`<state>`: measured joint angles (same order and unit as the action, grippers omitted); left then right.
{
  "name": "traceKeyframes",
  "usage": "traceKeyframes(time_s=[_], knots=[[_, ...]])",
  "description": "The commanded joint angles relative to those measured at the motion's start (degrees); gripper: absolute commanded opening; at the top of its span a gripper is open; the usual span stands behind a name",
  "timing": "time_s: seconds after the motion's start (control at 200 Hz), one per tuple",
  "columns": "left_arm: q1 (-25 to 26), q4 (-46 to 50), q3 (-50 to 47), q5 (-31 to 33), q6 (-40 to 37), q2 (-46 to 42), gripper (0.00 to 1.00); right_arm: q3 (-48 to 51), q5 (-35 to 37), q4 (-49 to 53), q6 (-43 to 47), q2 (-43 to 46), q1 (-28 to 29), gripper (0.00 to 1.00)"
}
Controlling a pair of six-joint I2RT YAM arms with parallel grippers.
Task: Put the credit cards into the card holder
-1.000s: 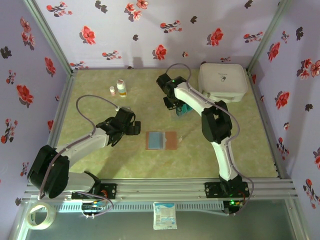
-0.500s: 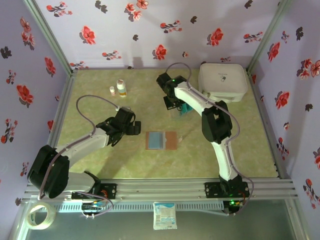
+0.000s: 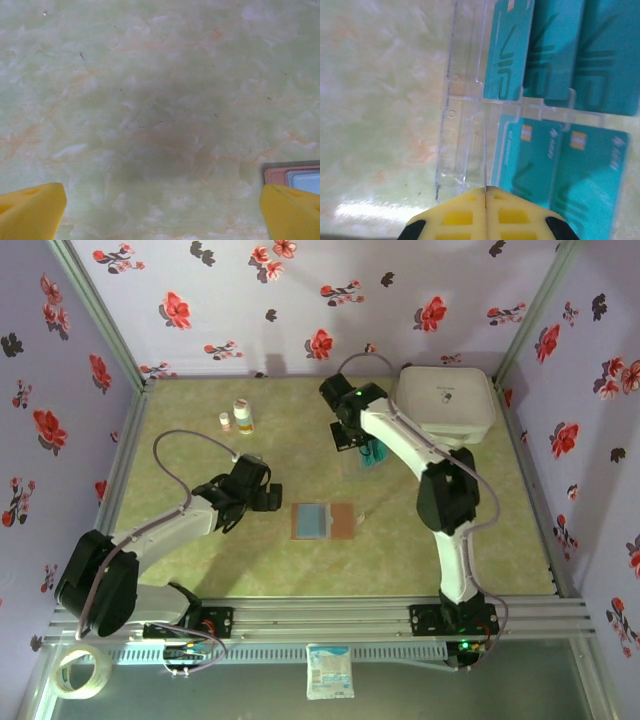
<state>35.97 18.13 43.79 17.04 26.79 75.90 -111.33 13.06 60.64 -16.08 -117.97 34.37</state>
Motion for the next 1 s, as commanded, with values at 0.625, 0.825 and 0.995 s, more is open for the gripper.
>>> traceKeyframes(time_s=[0.625, 0.825, 0.995], knots=[[5.6, 2.0, 2.2, -6.7, -1.7, 5.0, 1.00, 72.5, -22.5, -68.2, -29.3, 45.2, 2.3, 0.00], [9.0, 1.9, 4.0, -3.7, -2.2, 8.3, 1.00, 79.6, -20.8, -75.5, -31.5, 46.4, 3.2, 0.00], [10.8, 2.2, 5.0, -1.0, -2.8, 11.0, 1.00, 84.5, -25.0, -87.4, -33.1, 44.1, 3.2, 0.00]])
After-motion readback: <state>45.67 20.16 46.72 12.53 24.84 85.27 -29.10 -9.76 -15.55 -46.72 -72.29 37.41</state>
